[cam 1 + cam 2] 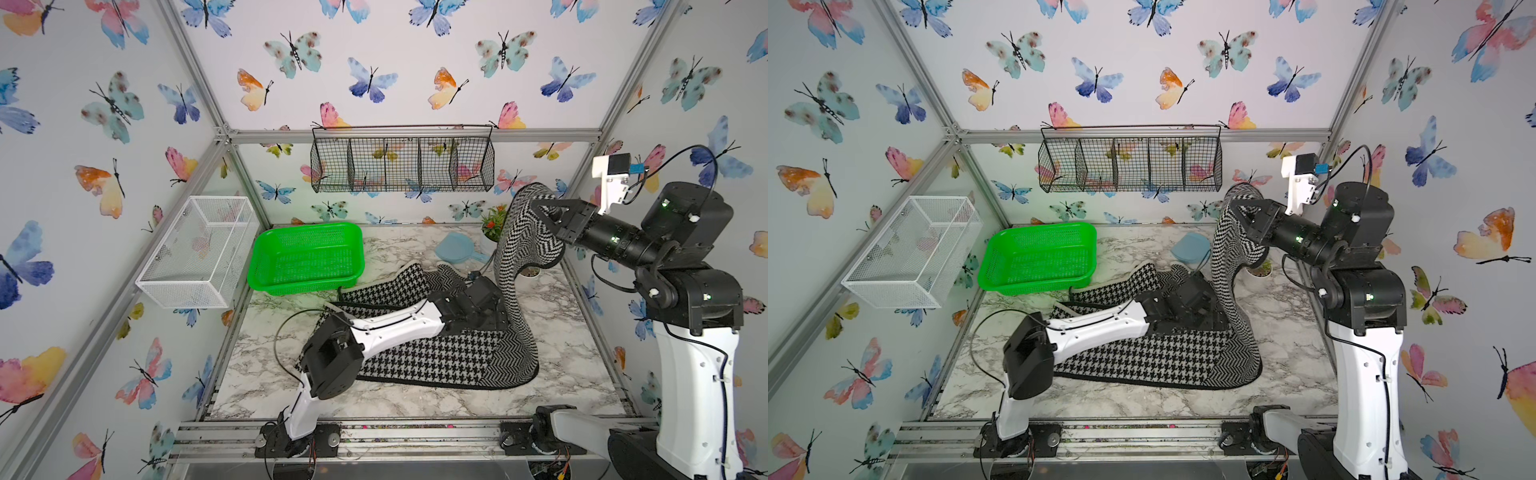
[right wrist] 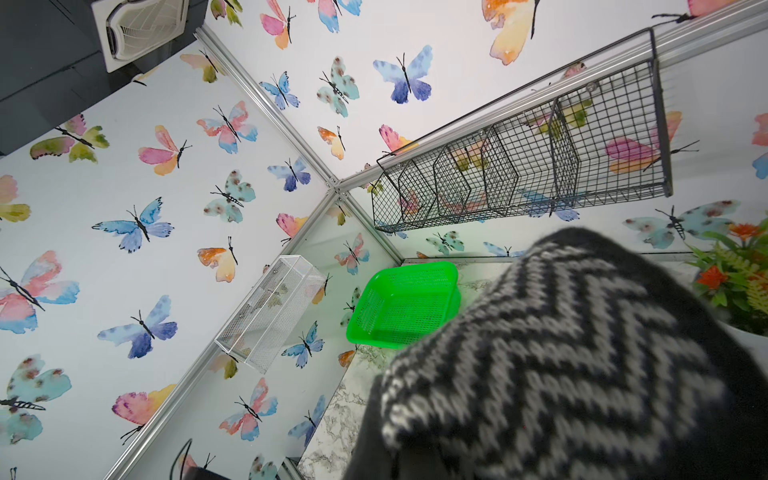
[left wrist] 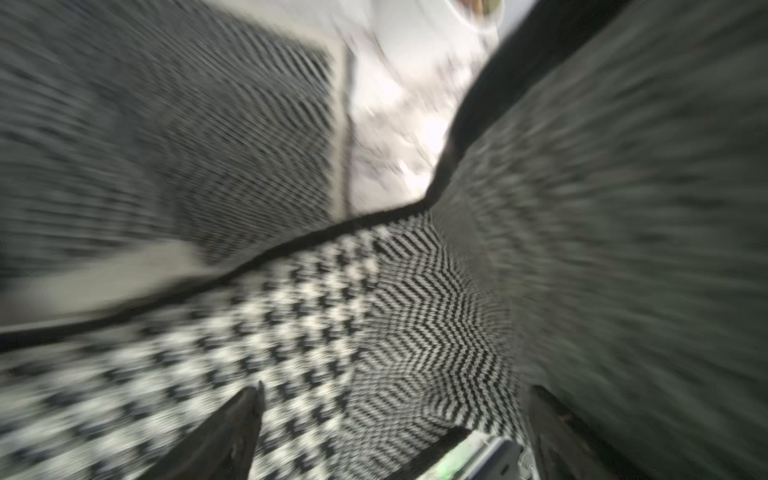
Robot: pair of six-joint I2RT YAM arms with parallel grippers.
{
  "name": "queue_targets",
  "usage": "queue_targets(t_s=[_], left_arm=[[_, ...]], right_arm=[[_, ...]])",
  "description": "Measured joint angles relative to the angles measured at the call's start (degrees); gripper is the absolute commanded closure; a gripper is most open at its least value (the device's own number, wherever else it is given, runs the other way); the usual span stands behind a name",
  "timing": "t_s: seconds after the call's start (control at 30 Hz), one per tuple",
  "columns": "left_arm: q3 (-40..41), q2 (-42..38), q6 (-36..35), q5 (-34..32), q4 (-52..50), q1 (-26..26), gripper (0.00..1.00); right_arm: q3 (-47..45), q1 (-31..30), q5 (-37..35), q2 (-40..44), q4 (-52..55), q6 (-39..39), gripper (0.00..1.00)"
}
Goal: Roll up the scarf and place it into the basket
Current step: Flatten out the scarf at the center of the board.
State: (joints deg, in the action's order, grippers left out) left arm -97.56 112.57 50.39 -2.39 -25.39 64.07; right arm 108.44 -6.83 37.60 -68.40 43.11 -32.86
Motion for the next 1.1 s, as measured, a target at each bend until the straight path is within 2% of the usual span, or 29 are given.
queue_targets(t_s=[0.07,0.23,0.37,0.53,0.63,0.77,0.87,1.1], left_arm=[[2.91,-5.22,-0.85,-2.03,-2.45,-1.25,0.02],[16.11,-19.21,-2.49,-8.5,-9.6,-4.31,0.02],[25.27,-24.9,-2.67,-13.75,-15.8,-7.23,0.02],[39.15,-34.71,-2.91,-15.96,-19.74,-15.08,0.02],[43.5,-40.59,-3.21,-17.03,-20.98,-19.1,0.02],[45.48,-45.38,-3.72,-19.47,-22.45,-20.2,0.02],[45.66,-44.87,-3.93,-21.49,-24.13,-20.52,0.01],[46.23,-38.86,-4.83,-24.37,-26.84,-21.75,0.02]], right_arm=[[-1.7,0.0,0.42,0.59,-1.29,-0.5,0.98],[-3.15,0.0,1.49,1.53,-2.84,-1.7,0.98],[-4.46,0.0,2.64,3.19,-5.38,-3.17,0.98],[-10.6,-0.02,4.68,5.99,-10.23,-5.11,0.98],[-13.53,-0.35,5.09,5.99,-12.35,-5.86,0.98],[-15.82,-1.92,4.76,5.03,-14.56,-6.8,0.98],[-16.24,-6.29,2.8,4.07,-15.91,-6.97,0.98],[-16.24,-24.74,-8.02,-0.57,-18.64,-5.2,0.98]])
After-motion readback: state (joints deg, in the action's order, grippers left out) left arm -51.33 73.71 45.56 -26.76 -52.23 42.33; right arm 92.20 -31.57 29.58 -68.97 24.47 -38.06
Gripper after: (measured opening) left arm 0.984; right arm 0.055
